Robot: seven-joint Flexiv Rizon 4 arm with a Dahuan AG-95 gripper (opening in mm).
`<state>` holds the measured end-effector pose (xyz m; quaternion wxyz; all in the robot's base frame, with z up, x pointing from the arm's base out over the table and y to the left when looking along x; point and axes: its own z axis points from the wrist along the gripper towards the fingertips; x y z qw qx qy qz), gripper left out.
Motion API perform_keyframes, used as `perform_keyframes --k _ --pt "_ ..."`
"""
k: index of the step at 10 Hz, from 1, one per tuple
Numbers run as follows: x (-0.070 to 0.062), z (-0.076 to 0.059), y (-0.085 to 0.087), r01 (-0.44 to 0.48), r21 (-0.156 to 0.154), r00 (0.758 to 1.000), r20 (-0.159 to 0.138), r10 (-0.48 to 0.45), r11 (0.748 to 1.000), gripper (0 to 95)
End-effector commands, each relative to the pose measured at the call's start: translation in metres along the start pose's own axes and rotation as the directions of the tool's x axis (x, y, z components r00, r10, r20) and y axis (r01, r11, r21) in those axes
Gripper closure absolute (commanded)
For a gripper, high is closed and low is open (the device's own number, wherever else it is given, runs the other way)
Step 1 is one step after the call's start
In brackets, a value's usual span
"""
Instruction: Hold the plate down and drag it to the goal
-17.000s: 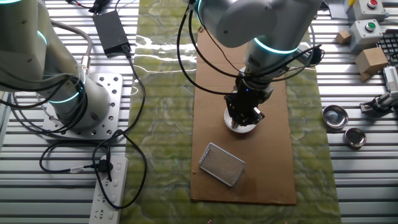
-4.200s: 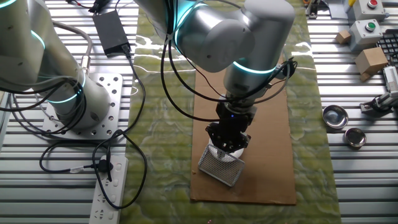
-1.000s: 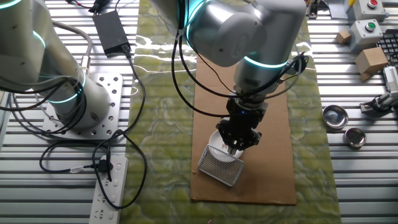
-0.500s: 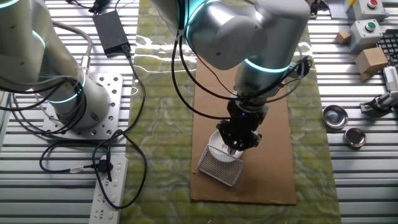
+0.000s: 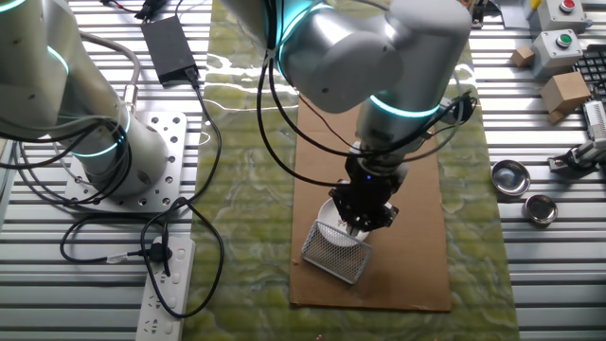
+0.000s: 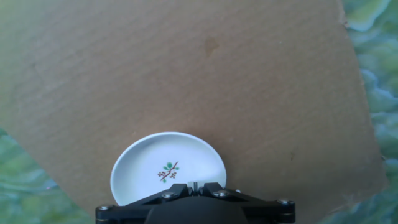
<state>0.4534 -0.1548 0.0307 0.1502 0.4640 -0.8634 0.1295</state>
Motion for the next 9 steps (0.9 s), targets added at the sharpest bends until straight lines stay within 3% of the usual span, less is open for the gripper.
perform_keyframes --k 1,9 --pt "-0.0014 0.0001 -0.0001 -0.012 0.009 1.000 -0.007 0.012 1.000 95.0" --pt "-0.0014 0.0001 -0.0001 0.005 0.034 1.000 0.006 -0.005 0.999 95.0"
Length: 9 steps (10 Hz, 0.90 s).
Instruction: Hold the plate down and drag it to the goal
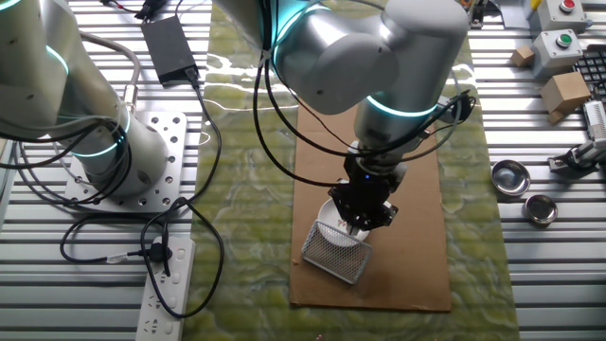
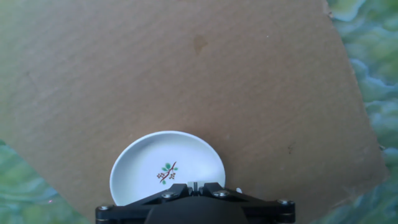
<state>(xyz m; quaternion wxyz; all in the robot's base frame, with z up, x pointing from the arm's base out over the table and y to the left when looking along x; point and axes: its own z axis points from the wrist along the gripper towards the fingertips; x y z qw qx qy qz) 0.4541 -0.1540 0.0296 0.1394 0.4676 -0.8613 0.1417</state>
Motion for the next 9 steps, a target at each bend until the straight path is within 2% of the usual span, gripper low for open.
perform_keyframes --k 1,9 --pt "0.000 -0.001 0.000 0.005 0.003 1.000 0.000 -0.005 1.000 95.0" --pt "0.005 0.007 -0.011 0.024 0.022 1.000 0.012 -0.025 0.999 95.0"
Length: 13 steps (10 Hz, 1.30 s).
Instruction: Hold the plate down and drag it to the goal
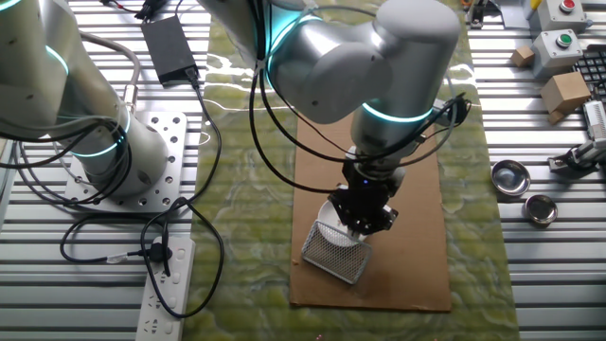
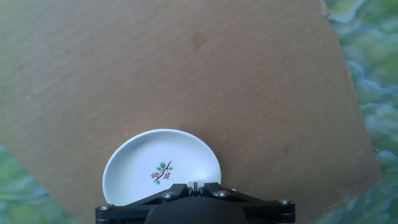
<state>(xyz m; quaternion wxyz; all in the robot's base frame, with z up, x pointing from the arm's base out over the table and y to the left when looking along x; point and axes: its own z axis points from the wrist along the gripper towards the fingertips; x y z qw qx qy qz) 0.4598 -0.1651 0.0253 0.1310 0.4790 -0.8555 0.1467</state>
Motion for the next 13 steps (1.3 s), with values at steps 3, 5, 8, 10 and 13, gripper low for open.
perform_keyframes --k 3,5,8,10,13 --pt "0.0037 -0.0037 -0.0076 0.020 0.003 1.000 -0.002 -0.020 1.000 95.0" --pt "0.0035 -0.0032 -0.0079 0.023 0.006 1.000 -0.002 -0.023 1.000 95.0" --pt "0.0035 -0.0019 -0.0061 0.013 -0.014 1.000 -0.004 -0.013 1.000 95.0" --pt "0.0045 -0.0008 -0.0029 0.020 -0.031 1.000 -0.015 -0.020 0.999 95.0" --pt "0.0066 -0.0017 -0.0006 0.027 -0.039 0.999 -0.021 -0.028 0.999 95.0"
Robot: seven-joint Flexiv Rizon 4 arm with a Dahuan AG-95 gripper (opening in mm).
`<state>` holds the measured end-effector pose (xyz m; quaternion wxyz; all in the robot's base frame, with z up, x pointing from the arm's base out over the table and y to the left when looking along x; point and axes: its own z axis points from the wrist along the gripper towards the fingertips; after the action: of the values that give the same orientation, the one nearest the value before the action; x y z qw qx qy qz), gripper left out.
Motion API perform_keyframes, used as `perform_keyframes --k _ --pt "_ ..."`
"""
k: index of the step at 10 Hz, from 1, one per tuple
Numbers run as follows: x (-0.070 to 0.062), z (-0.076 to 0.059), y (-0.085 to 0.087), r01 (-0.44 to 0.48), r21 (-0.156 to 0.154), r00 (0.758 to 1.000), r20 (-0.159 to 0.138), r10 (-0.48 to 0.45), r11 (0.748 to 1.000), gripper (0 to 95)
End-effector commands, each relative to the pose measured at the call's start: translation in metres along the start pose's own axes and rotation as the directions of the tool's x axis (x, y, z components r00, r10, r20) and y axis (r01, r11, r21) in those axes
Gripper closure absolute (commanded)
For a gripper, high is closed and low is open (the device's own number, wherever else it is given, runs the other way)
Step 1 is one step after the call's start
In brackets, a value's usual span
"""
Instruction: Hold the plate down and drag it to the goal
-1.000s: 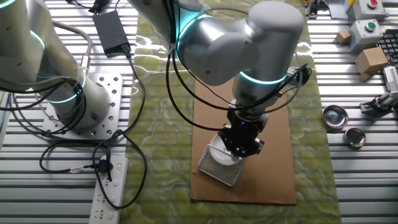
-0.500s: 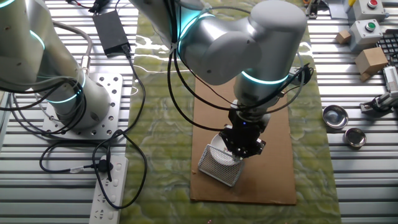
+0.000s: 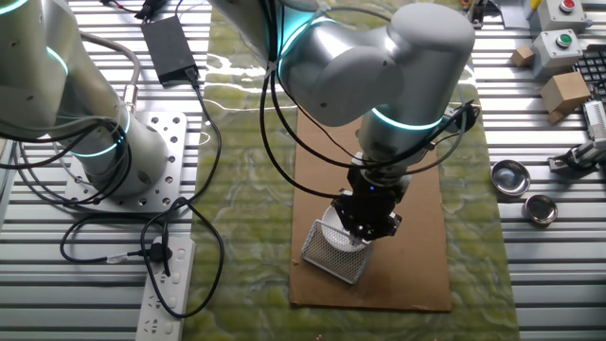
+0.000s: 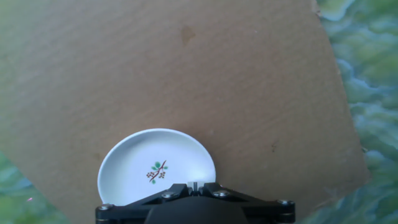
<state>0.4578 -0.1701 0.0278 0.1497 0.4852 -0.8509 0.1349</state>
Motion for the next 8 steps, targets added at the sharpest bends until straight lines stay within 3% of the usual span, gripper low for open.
perform_keyframes --k 1,8 --pt "0.0018 -0.0019 0.0018 0.010 -0.008 1.000 -0.002 -0.010 1.000 95.0" --pt "0.0051 -0.0030 0.0102 0.034 -0.030 0.999 -0.012 -0.035 0.999 95.0"
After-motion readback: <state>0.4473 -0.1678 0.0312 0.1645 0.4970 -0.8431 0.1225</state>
